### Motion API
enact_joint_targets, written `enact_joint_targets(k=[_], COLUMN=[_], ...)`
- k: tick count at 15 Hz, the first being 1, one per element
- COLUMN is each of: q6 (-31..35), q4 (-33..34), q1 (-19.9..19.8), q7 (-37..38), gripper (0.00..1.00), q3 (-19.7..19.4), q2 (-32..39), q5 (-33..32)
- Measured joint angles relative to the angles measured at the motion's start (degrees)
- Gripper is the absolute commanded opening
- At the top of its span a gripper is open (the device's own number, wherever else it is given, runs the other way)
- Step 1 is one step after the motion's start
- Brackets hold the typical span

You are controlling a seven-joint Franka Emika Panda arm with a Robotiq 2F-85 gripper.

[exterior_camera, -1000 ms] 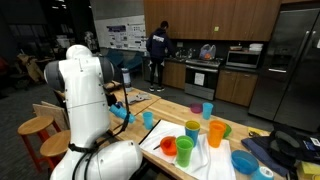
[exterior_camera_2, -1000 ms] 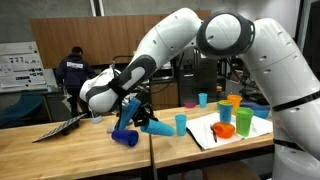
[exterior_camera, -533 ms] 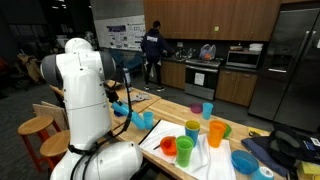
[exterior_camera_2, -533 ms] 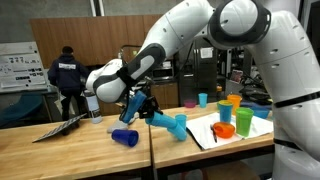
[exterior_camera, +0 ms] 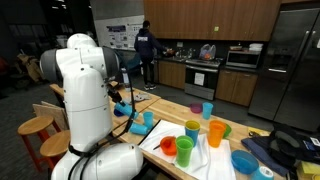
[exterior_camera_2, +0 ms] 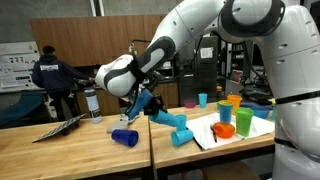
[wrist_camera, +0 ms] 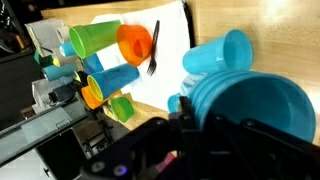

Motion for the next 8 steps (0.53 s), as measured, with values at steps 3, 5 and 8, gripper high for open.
enact_joint_targets(k=[3,5,8], q6=[3.26,5.56,7.82], q4=[-2.08,-3.45,-5.38], q1=[-2.59,-4.29,-6.66], q7=[1.21,1.98,3.48], gripper=[0.03,0.03,0.03], q3=[0.81,1.29,1.95], q2=[-1.08,-1.78,-3.07], q5=[0.0,0.0,0.0])
